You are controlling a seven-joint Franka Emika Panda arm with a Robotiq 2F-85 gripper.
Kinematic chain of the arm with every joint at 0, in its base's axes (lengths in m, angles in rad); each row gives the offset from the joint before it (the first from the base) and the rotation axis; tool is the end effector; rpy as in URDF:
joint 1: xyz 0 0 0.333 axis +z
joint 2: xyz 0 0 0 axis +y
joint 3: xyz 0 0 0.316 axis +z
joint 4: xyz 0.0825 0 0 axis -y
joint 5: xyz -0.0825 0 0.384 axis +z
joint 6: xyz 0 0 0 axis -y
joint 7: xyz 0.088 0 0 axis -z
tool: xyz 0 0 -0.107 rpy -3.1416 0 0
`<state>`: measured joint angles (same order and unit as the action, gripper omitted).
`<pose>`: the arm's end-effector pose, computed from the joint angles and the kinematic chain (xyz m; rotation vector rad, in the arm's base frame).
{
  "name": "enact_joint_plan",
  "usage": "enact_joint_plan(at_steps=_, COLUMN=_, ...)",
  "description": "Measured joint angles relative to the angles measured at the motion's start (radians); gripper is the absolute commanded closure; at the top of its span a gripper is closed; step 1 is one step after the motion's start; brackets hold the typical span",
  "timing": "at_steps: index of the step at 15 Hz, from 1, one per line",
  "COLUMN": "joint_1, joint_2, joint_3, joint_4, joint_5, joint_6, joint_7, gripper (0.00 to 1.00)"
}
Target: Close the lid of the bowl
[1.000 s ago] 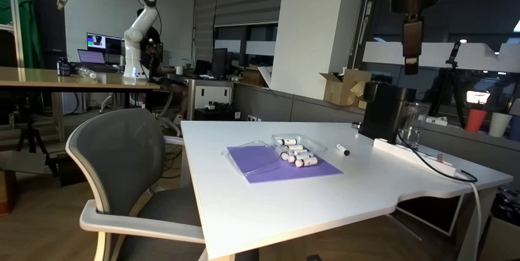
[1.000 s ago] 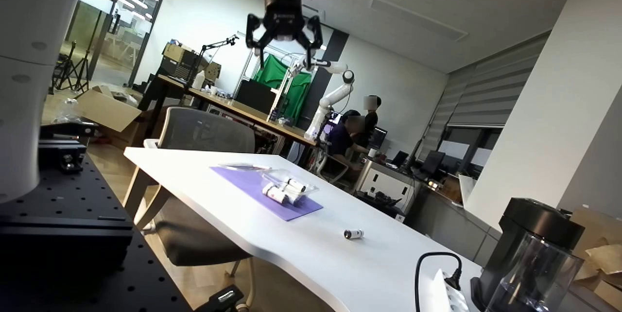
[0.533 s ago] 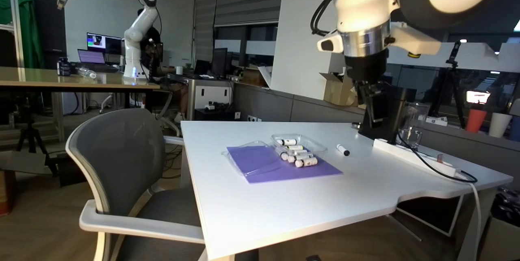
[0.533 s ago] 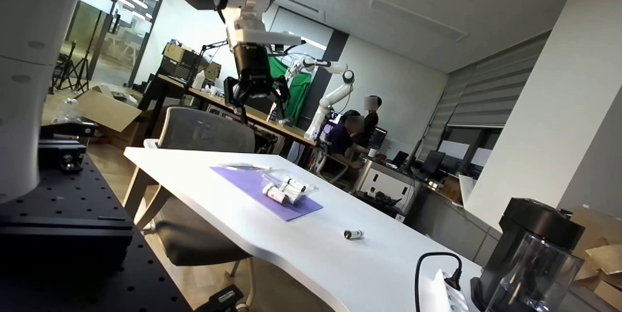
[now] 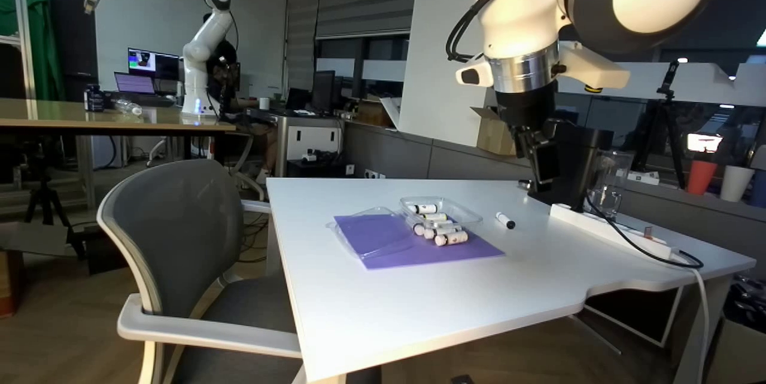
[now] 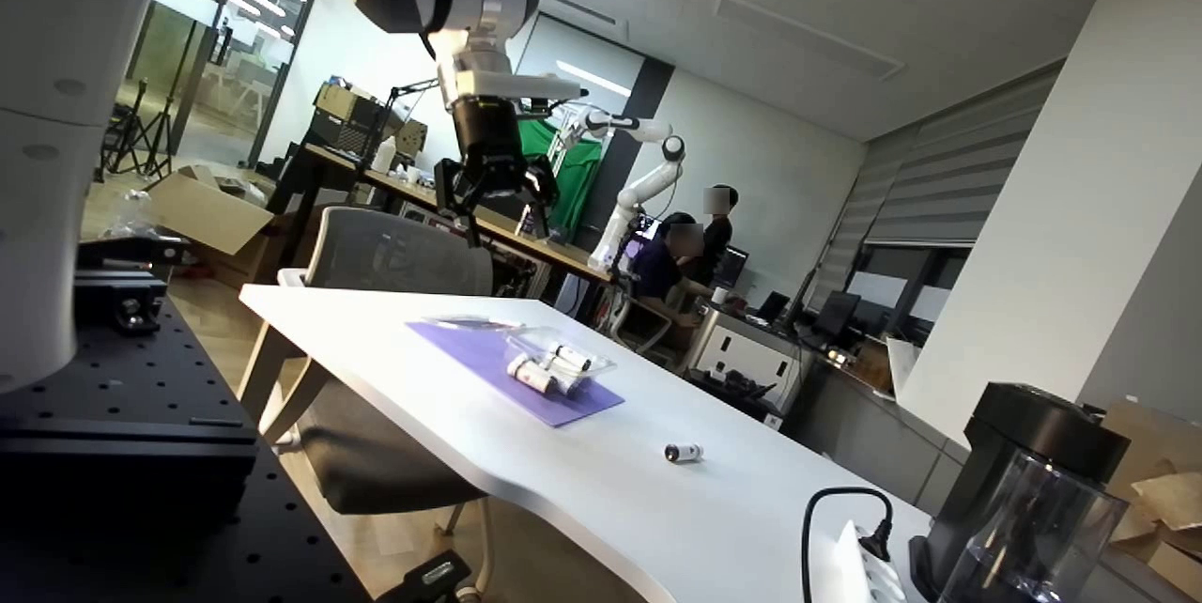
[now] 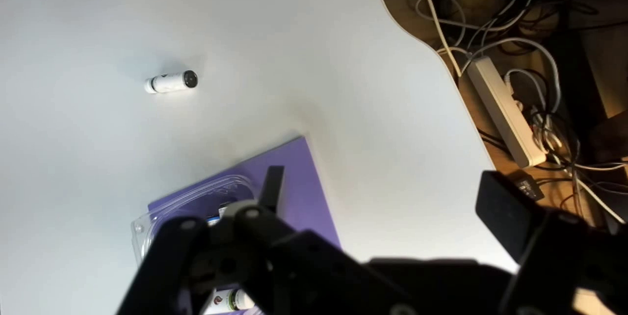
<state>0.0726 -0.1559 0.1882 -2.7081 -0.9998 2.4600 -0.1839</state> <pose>0.3790 0.0991 0.2687 2.0366 1.5078 -0.0960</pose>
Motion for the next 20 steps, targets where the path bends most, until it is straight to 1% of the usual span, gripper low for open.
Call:
enact_joint_plan(at_steps=2, joint_1=0.000, joint_2=0.000, joint_3=0.000, joint_4=0.000, joint_5=0.000, joint_6=0.000, joint_7=0.000, gripper=0.00)
enact_joint_plan(at_steps=3, joint_1=0.003, joint_2=0.004, joint_3=-0.001, joint_4=0.001, joint_5=-0.018, joint_6=0.003, joint_7=-0.002, gripper=0.00)
enact_joint_plan(at_steps=4, joint_1=0.009, joint_2=0.016, joint_3=-0.001, joint_4=0.006, joint_5=-0.059, joint_6=0.005, joint_7=0.004, gripper=0.00)
enact_joint_plan(at_steps=6, joint_1=0.026, joint_2=0.075, joint_3=0.007, joint_4=0.037, joint_5=-0.202, joint_6=0.006, joint_7=0.053, gripper=0.00)
enact_joint_plan(at_steps=9, joint_1=0.064, joint_2=0.240, joint_3=0.022, joint_4=0.128, joint_5=-0.424, joint_6=-0.002, joint_7=0.165, gripper=0.00)
enact_joint_plan(at_steps=11, joint_1=0.090, joint_2=0.369, joint_3=0.023, joint_4=0.208, joint_5=-0.521, joint_6=-0.012, joint_7=0.210, gripper=0.00)
enact_joint_plan(at_steps=14, joint_1=0.120, joint_2=0.563, joint_3=0.024, joint_4=0.347, joint_5=-0.621, joint_6=-0.029, joint_7=0.240, gripper=0.00)
enact_joint_plan(at_steps=16, joint_1=0.133, joint_2=0.672, joint_3=0.026, joint_4=0.436, joint_5=-0.659, joint_6=-0.029, joint_7=0.243, gripper=0.00)
enact_joint_plan(at_steps=20, joint_1=0.155, joint_2=0.827, joint_3=0.042, joint_4=0.570, joint_5=-0.702, joint_6=-0.023, joint_7=0.251, gripper=0.00)
